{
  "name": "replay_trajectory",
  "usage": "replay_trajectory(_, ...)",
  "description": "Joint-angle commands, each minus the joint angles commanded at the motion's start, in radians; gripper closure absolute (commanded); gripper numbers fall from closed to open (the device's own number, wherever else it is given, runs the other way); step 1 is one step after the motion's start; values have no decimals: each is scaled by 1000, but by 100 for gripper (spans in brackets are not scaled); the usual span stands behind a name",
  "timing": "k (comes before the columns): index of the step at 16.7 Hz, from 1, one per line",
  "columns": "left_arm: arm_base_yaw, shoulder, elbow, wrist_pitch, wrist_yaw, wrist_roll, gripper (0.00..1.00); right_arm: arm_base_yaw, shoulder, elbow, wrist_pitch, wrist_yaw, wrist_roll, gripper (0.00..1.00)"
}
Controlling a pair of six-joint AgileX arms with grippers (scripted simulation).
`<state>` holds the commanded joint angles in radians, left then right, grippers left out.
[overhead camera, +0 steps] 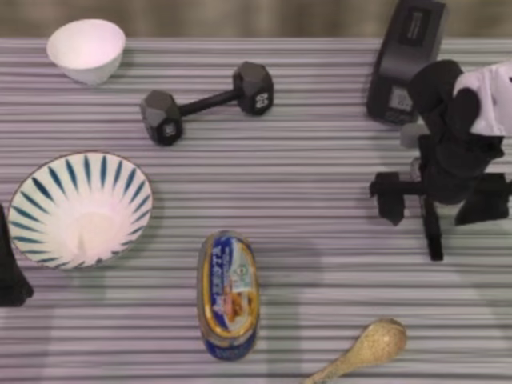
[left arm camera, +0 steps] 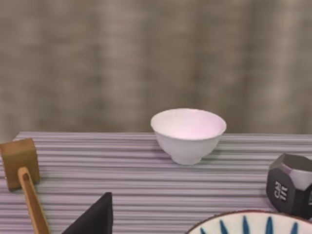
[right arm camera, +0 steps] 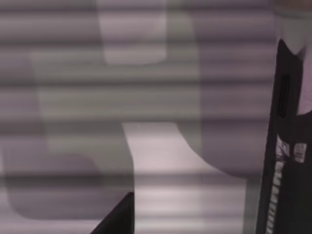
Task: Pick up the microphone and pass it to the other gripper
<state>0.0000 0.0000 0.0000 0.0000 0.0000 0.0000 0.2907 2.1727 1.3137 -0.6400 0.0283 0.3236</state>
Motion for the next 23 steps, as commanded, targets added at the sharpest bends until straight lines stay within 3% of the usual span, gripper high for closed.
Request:
replay_trajectory(4, 0, 0, 0, 0, 0, 0, 0, 0, 0, 0, 0, 0, 0, 98)
replay_trajectory(15, 0, 0, 0, 0, 0, 0, 0, 1, -57, 20, -10, 11, -13, 100)
replay_trajectory(19, 0, 0, 0, 0, 0, 0, 0, 3, -83, -11, 136, -44, -44, 100)
replay_trajectory(23, 0, 0, 0, 0, 0, 0, 0, 0, -132, -82, 408, -142, -95, 100)
